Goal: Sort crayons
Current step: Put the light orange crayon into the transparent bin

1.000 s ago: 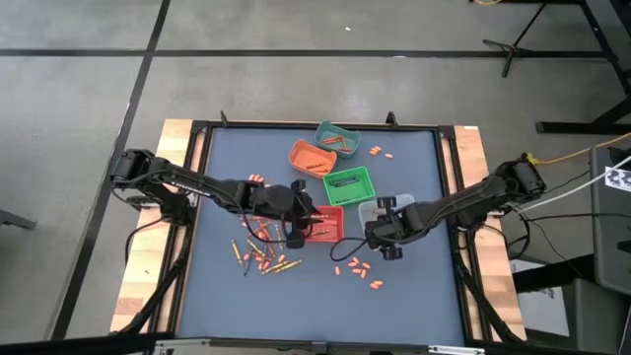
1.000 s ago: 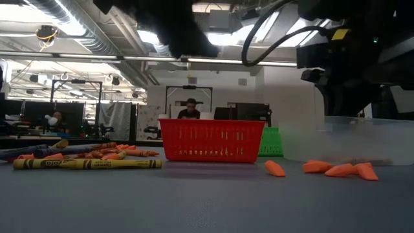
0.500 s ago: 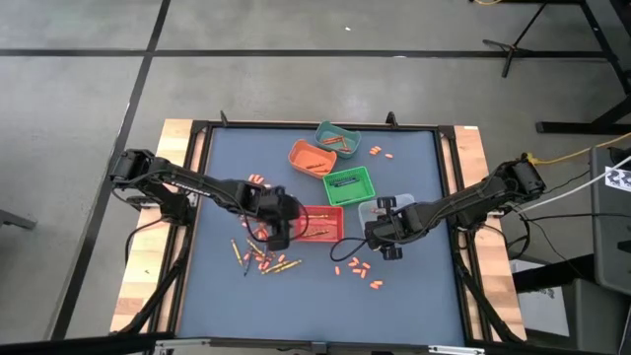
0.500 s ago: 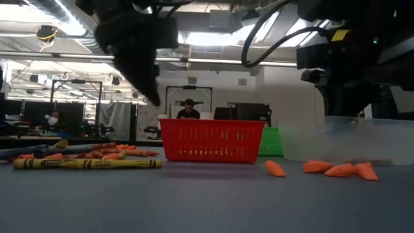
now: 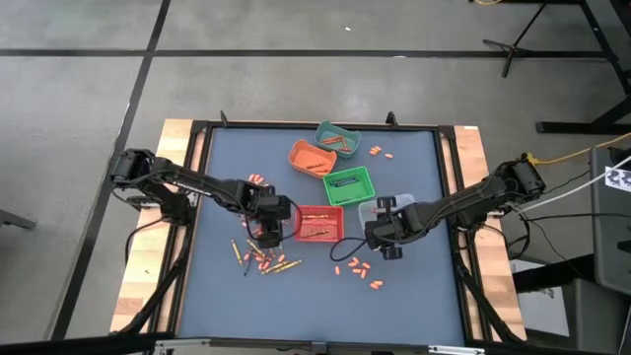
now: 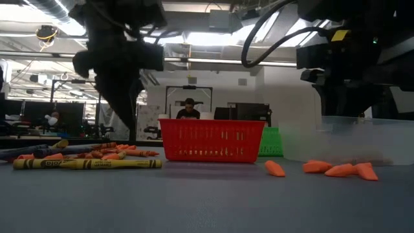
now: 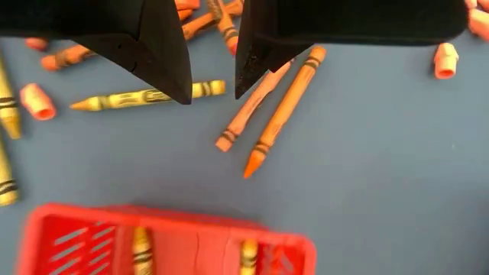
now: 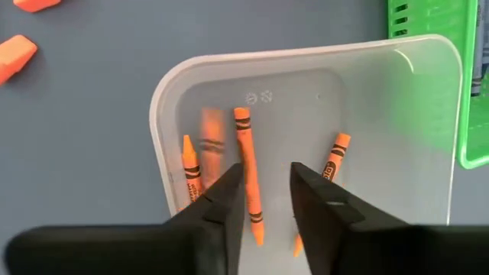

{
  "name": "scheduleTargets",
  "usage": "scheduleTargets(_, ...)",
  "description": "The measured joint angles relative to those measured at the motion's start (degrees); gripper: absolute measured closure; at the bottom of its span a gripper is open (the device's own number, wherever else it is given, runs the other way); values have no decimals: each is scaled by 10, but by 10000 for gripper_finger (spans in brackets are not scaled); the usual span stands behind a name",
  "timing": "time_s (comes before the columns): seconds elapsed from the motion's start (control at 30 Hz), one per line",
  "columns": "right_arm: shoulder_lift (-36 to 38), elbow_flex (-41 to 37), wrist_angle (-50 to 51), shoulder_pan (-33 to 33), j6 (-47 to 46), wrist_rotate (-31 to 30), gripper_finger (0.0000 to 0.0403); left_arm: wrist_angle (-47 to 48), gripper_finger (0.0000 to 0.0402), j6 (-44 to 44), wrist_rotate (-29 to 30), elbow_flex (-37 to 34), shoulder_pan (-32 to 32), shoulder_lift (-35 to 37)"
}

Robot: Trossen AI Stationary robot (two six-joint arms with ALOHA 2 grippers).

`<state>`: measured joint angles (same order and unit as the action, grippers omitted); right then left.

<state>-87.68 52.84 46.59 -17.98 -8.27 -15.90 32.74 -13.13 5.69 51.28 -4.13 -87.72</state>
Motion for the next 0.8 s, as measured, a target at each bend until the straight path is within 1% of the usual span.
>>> scheduleTargets(0.1,0,0,0,0,0,0,272,-8,315,2,0,-16,12,0)
scheduleTargets(0.23,0,0,0,0,0,0,260,-22,315,2,2,-42,28,0)
scheduleTargets(0.53,0,0,0,0,1,0,258,-112,315,2,2,-104,54,0)
scheduleTargets(0.8,0,0,0,0,1,0,258,-142,315,2,1,-143,57,3)
